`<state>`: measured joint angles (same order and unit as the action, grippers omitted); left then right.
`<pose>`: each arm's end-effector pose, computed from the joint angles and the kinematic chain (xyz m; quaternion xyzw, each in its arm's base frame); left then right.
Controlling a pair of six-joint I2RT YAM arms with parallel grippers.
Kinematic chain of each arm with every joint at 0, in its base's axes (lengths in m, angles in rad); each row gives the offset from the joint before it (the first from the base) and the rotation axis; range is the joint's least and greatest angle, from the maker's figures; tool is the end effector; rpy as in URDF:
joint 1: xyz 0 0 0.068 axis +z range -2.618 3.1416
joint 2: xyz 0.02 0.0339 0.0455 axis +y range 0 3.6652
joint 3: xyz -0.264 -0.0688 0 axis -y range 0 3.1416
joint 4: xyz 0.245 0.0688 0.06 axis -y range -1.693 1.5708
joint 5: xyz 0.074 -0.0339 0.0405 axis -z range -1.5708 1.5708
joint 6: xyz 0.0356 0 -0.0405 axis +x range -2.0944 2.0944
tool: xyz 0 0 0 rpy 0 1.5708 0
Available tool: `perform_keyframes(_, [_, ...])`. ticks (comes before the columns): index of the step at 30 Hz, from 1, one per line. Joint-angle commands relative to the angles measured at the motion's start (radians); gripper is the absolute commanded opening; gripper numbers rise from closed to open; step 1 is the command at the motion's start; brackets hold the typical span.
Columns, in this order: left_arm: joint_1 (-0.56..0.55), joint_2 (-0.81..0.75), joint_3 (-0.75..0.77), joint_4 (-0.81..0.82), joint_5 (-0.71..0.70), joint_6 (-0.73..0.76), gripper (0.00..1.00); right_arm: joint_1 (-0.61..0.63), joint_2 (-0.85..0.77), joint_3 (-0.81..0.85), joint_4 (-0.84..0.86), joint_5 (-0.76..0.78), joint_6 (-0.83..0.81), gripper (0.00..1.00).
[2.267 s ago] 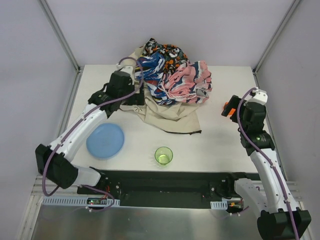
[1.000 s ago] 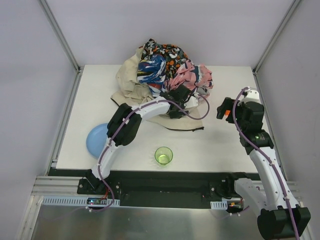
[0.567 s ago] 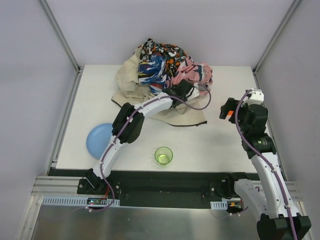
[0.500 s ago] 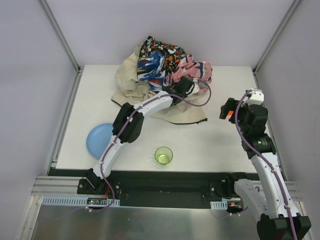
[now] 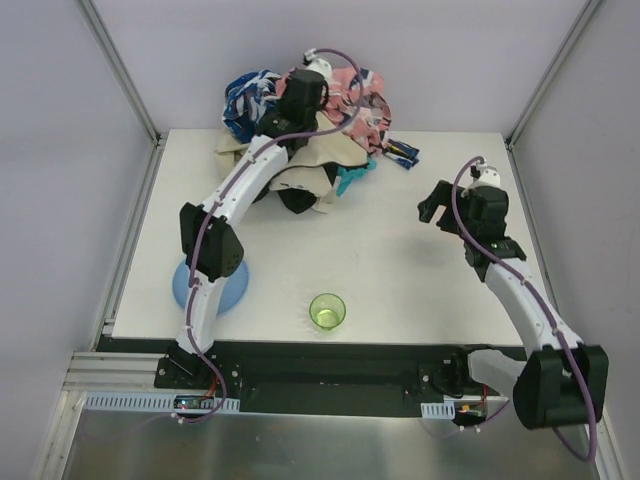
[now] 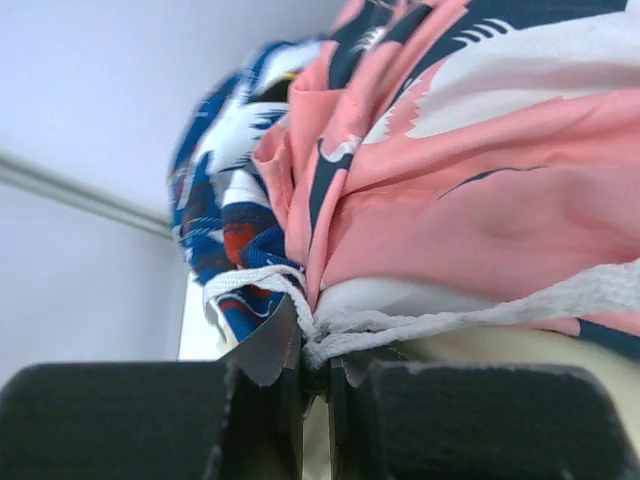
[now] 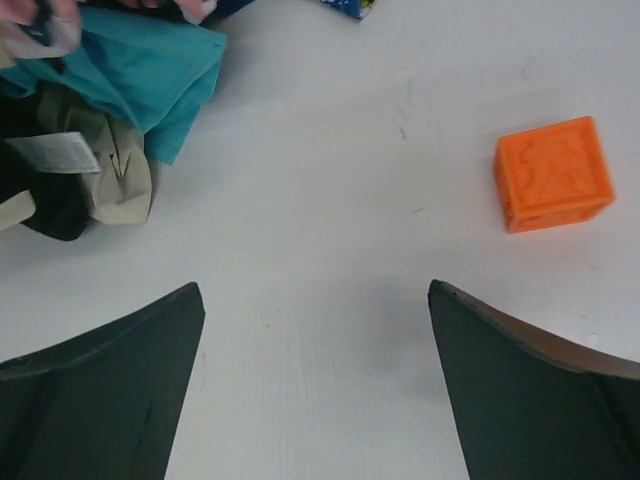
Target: Pick out a specific cloth from the pile
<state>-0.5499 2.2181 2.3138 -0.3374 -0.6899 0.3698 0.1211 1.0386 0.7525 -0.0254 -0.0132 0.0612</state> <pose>0.4516 -0.2503 0.3829 0.1419 0.7564 0.2129 0.6020 0.2405 0.0297 0.2958 -0.0281 0.8077 0.0589 0.5859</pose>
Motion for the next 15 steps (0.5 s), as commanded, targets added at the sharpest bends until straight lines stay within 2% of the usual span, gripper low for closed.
perform_keyframes(1, [0.076,-0.149,0.081,0.149,-0.128,-0.075,0.0,0.018,0.196,0.137,0.149,-0.171,0.164,0.96])
perform_keyframes(7, [0.102,-0.13,0.075,0.138,-0.125,-0.095,0.0,0.123,0.565,0.393,0.202,-0.162,0.232,0.96])
perform_keyframes(15, [0.122,-0.127,0.072,0.095,-0.103,-0.144,0.0,0.219,0.987,0.724,0.326,-0.284,0.391,0.96])
